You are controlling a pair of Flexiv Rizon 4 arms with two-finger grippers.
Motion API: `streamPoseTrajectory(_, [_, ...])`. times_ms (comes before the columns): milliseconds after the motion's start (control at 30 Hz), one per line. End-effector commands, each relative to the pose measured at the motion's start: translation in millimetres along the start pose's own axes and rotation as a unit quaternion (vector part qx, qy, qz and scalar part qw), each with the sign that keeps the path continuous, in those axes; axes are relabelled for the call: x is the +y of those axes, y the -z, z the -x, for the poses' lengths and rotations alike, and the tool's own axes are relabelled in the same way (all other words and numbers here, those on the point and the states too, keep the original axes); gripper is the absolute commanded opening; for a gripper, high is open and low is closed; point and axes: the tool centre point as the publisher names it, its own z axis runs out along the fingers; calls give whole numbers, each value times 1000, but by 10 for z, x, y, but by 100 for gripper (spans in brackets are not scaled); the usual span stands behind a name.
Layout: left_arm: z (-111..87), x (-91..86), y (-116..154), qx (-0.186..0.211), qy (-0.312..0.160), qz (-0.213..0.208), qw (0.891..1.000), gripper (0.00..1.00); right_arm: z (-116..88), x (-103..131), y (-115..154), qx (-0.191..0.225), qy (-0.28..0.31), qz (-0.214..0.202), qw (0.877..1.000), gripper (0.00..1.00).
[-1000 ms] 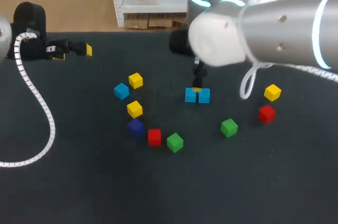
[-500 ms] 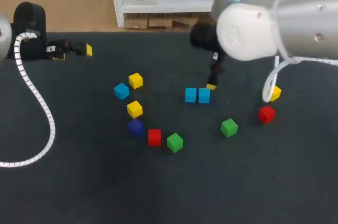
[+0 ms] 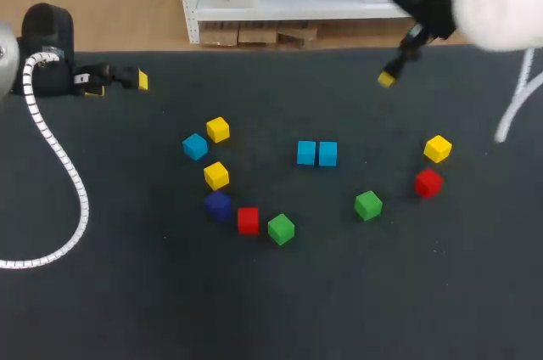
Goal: Place the blue cubes, place green cubes on the blue cubes, place the yellow cubes on the green cubes, then place the red cubes on the yellow cubes, and place purple cube on the red cubes.
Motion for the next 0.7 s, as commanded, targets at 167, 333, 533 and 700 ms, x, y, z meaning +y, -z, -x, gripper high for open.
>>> streamPoseTrajectory(167, [-17, 35, 6, -4, -2, -8, 1000, 100, -216, -225, 537, -209, -104, -3, 972, 100])
streamPoseTrajectory(333, [-17, 35, 6, -4, -2, -8, 1000, 100, -272, -313, 668, -244, -130, -2, 961, 100])
streamPoseTrajectory(533, [-17, 35, 6, -4, -2, -8, 1000, 100, -299, -309, 698, -250, -134, -2, 959, 100])
streamPoseTrajectory(700, [-17, 35, 6, -4, -2, -8, 1000, 100, -282, -217, 614, -230, -115, -10, 966, 100])
